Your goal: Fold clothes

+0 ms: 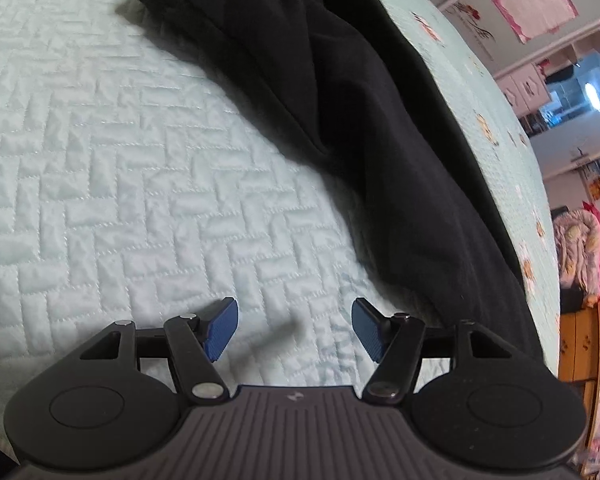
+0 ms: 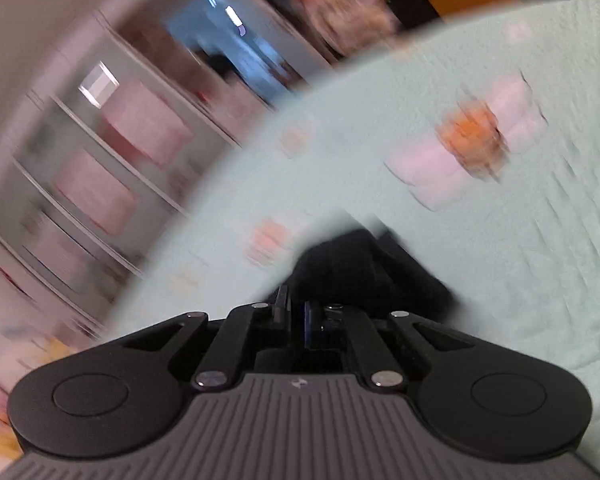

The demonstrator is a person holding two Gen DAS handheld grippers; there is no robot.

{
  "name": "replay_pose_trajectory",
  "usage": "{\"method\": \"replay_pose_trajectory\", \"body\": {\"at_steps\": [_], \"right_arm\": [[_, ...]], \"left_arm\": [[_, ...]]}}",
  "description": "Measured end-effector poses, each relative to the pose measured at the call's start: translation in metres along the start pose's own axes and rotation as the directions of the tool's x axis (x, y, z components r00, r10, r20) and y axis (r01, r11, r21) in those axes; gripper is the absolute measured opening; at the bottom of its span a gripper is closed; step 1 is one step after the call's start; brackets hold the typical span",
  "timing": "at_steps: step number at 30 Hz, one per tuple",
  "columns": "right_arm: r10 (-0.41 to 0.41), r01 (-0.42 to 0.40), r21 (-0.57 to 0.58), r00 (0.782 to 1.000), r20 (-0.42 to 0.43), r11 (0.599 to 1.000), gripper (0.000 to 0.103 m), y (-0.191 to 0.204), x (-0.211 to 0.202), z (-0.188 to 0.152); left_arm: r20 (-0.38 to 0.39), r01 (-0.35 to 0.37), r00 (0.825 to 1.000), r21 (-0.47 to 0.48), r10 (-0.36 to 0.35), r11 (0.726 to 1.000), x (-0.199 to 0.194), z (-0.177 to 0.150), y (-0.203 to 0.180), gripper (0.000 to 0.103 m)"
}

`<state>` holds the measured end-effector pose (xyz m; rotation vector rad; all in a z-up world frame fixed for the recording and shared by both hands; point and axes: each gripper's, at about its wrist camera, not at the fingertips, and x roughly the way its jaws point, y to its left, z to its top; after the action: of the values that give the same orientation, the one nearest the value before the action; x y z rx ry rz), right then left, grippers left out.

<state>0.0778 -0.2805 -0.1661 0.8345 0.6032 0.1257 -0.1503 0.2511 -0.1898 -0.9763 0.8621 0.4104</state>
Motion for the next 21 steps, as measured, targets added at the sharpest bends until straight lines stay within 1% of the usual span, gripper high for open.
{"method": "replay_pose_trajectory", "body": {"at_steps": [1,2,3,4,5,6,9,10,12,14,15,17,18,20,21], "right_arm": [[-0.018,0.021,0.054,0.998,-0.053,0.998,0.004,-0.019,0.013,-0.003],[-0.014,0.023,0.106,0.996,-0.085,0.994,0.003,-0.035,0.021,-0.005],[0.027,-0.017,0.148,0.997,-0.066,0.989,0.006,-0.042,0.016,-0.007],[0.044,-0.036,0.164,0.998,-0.05,0.986,0.017,-0.042,0.01,-0.008],[0.058,-0.051,0.17,0.998,-0.035,0.984,0.035,-0.042,0.004,-0.009],[0.059,-0.055,0.151,0.998,-0.021,0.987,0.04,-0.038,-0.001,-0.009],[-0.009,0.008,0.071,1.0,0.02,0.997,0.043,-0.022,-0.023,-0.001],[-0.015,0.013,0.069,0.999,0.035,0.998,0.047,-0.021,-0.031,0.003],[0.002,-0.006,0.071,0.998,0.068,0.997,0.049,-0.023,-0.043,0.012],[0.032,-0.039,0.078,0.996,0.088,0.996,0.056,-0.025,-0.049,0.022],[0.048,-0.056,0.1,0.996,0.08,0.993,0.058,-0.029,-0.048,0.028],[0.089,-0.095,0.141,0.995,0.05,0.985,0.065,-0.037,-0.041,0.037],[0.106,-0.108,0.158,0.994,0.025,0.981,0.066,-0.039,-0.035,0.039],[0.106,-0.101,0.187,0.994,-0.017,0.977,0.066,-0.039,-0.023,0.038],[0.123,-0.116,0.201,0.992,-0.023,0.973,0.066,-0.038,-0.02,0.039]], "left_arm": [[0.006,-0.002,1.0,-0.004,0.002,1.0,-0.003,0.0,0.002,0.066],[0.011,-0.004,1.0,-0.007,0.004,1.0,-0.005,0.0,0.005,0.066],[0.017,-0.006,1.0,-0.011,0.006,1.0,-0.008,0.0,0.007,0.067],[0.021,-0.011,1.0,-0.018,0.012,1.0,-0.01,0.001,0.01,0.067],[0.019,-0.023,1.0,-0.03,0.024,0.999,-0.01,0.002,0.014,0.067],[0.016,-0.03,0.999,-0.04,0.031,0.999,-0.009,0.004,0.018,0.067],[0.02,-0.027,0.999,-0.047,0.028,0.999,-0.009,0.004,0.02,0.067],[0.02,-0.029,0.999,-0.038,0.029,0.999,-0.008,0.003,0.017,0.067],[0.014,-0.033,0.999,-0.022,0.033,0.999,-0.004,0.002,0.011,0.068],[0.008,-0.038,0.999,-0.008,0.038,0.999,0.0,0.0,0.006,0.069],[0.007,-0.04,0.999,-0.001,0.04,0.999,0.002,-0.001,0.004,0.069],[0.005,-0.041,0.999,0.007,0.041,0.999,0.004,-0.001,0.0,0.07],[0.004,-0.043,0.999,0.01,0.043,0.999,0.005,-0.001,-0.001,0.07],[0.004,-0.048,0.999,0.011,0.048,0.999,0.005,0.0,-0.002,0.07],[0.003,-0.048,0.999,0.009,0.048,0.999,0.004,0.0,-0.002,0.07]]}}
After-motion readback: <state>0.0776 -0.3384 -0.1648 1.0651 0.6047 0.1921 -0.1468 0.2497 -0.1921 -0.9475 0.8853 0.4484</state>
